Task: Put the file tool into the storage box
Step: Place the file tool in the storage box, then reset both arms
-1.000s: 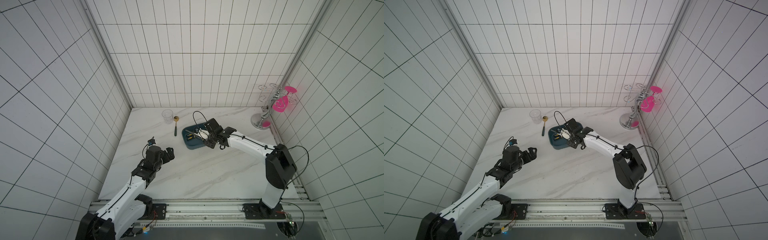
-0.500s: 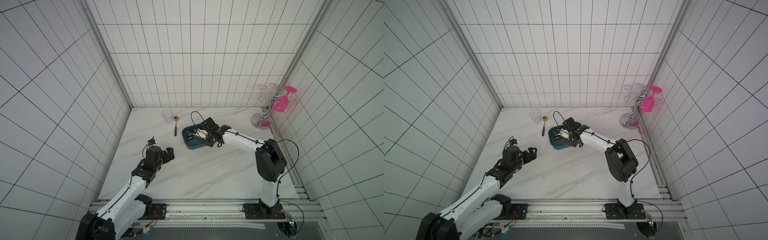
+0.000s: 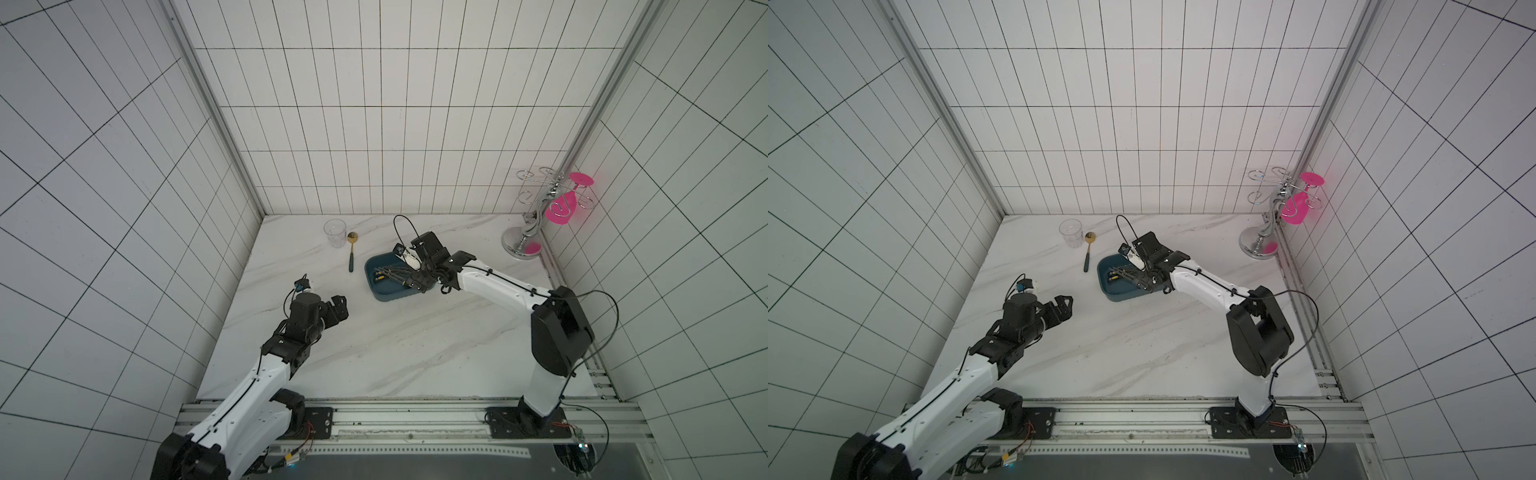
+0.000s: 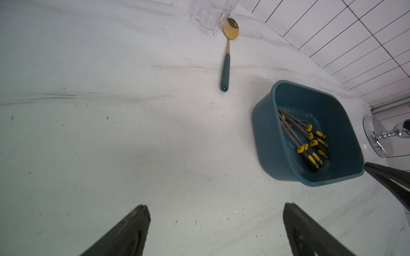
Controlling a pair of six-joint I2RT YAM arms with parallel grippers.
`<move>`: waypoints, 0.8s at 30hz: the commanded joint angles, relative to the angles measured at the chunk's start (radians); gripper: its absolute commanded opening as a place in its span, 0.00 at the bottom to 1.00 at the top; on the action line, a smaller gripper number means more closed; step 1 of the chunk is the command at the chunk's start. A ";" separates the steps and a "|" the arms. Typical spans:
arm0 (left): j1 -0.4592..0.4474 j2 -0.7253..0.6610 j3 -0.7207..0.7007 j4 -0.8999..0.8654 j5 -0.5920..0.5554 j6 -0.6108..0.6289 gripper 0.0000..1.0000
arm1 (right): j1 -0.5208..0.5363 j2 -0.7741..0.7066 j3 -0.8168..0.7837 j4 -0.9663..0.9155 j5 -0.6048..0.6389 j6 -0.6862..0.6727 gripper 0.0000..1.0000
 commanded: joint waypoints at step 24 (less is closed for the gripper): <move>0.018 0.038 -0.177 0.768 -0.535 0.522 0.98 | -0.494 -0.576 -0.880 0.820 0.286 0.433 0.99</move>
